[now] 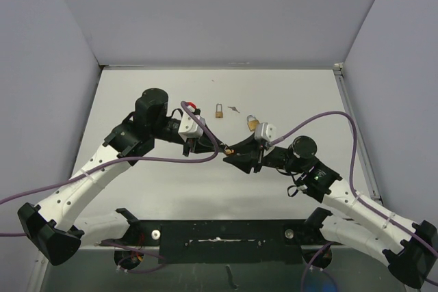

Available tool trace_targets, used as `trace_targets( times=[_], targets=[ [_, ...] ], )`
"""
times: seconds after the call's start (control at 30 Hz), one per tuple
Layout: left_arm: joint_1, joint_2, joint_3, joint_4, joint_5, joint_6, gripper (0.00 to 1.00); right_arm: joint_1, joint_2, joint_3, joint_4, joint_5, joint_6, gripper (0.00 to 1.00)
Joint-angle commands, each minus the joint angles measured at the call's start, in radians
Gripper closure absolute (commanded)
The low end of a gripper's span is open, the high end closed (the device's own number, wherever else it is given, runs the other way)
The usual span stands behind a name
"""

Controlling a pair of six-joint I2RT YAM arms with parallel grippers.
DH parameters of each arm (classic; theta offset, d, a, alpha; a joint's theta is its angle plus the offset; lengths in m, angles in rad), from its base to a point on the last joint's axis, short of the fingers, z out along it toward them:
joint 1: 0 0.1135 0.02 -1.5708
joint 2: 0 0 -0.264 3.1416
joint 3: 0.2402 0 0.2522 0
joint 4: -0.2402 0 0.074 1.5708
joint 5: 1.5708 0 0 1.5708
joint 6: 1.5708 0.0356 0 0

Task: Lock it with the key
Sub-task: Lock the lock.

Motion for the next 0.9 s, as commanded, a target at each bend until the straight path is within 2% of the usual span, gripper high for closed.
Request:
trace_targets(
  times=[0.0,0.27,0.4,0.87],
  targets=[
    [-0.005,-0.031,0.021,0.058,0.018,0.002,1.00,0.006,-0.001,0.041,0.061,-0.008,0.013,0.69],
    [-0.004,-0.026,0.018,0.055,0.006,0.002,1.00,0.011,-0.010,0.046,0.061,-0.012,0.017,0.82],
    [-0.005,-0.026,0.015,0.057,-0.004,0.002,1.00,0.013,-0.011,0.046,0.063,-0.019,0.017,1.00],
    [-0.005,-0.022,0.003,0.067,-0.047,-0.006,1.00,0.016,-0.029,0.039,0.101,-0.095,-0.006,1.00]
  ],
)
